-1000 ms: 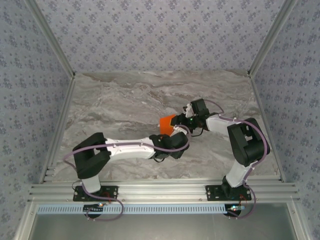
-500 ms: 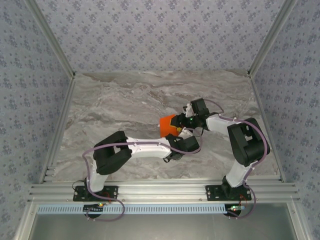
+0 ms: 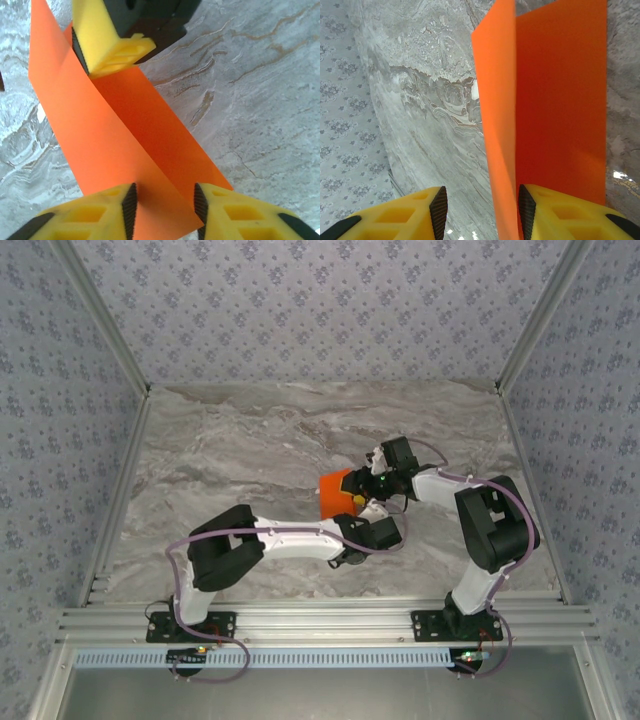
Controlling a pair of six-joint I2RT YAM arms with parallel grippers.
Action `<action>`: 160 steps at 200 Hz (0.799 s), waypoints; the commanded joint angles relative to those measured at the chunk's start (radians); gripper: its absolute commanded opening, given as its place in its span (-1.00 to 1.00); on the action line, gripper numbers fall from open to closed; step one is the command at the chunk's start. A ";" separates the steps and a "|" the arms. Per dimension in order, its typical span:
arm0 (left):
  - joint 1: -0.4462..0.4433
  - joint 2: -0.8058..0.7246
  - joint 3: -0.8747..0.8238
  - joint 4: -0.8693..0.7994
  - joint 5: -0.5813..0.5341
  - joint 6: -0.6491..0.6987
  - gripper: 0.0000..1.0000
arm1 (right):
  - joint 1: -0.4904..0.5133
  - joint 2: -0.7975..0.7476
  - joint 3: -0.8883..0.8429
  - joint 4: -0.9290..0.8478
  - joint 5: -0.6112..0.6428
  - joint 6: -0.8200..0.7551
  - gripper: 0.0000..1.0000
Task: Fold a paper plane with a square sheet of paper (fold left side to right side)
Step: Fold the triangle a second time at the center of the table.
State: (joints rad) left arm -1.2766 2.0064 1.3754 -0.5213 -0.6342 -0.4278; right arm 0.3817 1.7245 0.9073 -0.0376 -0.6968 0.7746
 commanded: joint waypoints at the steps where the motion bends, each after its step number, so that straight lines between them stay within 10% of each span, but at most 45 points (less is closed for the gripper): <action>1: -0.008 -0.052 -0.013 0.004 -0.031 0.007 -0.50 | -0.003 0.015 0.030 -0.042 -0.007 -0.010 -0.08; 82: -0.002 -0.089 -0.045 0.034 0.001 0.004 -0.81 | -0.003 0.009 0.044 -0.059 -0.004 -0.034 -0.06; 160: 0.096 -0.213 -0.192 0.228 0.307 -0.026 -0.85 | -0.052 -0.151 0.057 -0.102 0.064 -0.109 0.36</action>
State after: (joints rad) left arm -1.2152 1.8599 1.2266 -0.3897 -0.4664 -0.4274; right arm 0.3534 1.6615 0.9463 -0.1020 -0.6720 0.7074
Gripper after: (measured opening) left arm 0.071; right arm 0.641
